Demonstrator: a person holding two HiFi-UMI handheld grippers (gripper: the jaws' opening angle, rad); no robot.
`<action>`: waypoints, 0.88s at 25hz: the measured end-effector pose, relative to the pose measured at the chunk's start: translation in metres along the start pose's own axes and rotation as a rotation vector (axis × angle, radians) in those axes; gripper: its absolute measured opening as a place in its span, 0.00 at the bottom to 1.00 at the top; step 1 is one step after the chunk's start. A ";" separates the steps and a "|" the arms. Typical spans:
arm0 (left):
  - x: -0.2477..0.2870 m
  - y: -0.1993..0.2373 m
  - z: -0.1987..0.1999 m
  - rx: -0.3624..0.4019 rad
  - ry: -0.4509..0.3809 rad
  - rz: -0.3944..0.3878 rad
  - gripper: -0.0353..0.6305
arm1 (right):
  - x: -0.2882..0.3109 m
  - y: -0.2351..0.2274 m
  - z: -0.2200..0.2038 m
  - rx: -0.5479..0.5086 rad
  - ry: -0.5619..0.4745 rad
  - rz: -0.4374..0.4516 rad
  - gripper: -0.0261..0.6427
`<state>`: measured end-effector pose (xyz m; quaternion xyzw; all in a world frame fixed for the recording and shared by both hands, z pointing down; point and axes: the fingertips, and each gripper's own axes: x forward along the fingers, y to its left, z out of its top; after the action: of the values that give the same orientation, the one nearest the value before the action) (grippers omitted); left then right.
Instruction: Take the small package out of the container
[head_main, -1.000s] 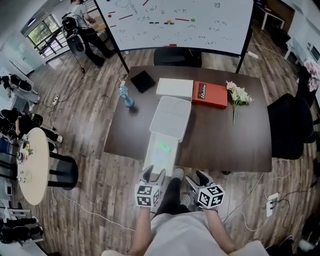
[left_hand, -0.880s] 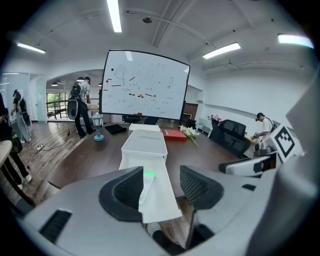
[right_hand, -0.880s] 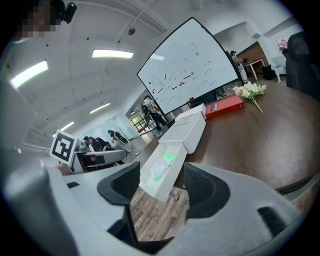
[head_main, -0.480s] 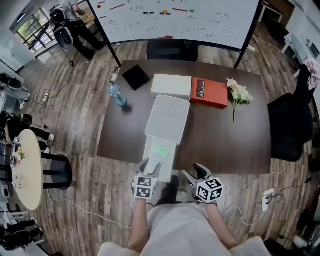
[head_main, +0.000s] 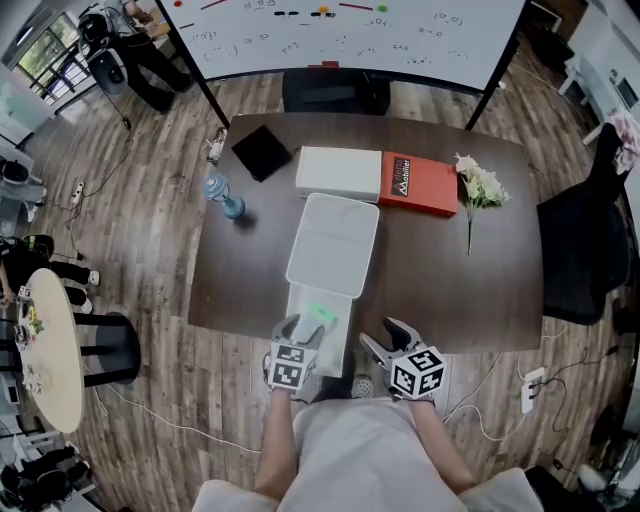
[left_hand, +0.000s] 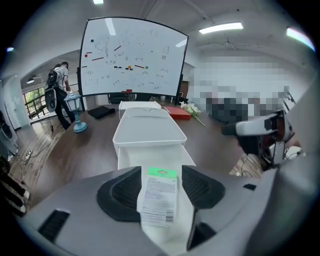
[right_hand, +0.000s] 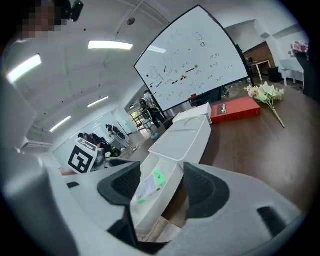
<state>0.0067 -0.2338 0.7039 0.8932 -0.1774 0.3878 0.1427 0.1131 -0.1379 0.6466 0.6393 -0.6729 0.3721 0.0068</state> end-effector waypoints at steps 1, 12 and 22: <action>0.004 0.001 -0.002 0.001 0.014 -0.009 0.42 | 0.003 -0.001 0.001 0.001 0.005 -0.001 0.45; 0.038 -0.001 -0.017 0.067 0.127 -0.070 0.46 | 0.032 -0.005 0.004 0.001 0.044 0.003 0.45; 0.052 -0.002 -0.035 0.080 0.236 -0.074 0.49 | 0.040 -0.016 0.000 0.003 0.069 -0.028 0.45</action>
<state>0.0180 -0.2292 0.7657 0.8523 -0.1104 0.4914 0.1411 0.1203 -0.1705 0.6736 0.6356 -0.6626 0.3947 0.0342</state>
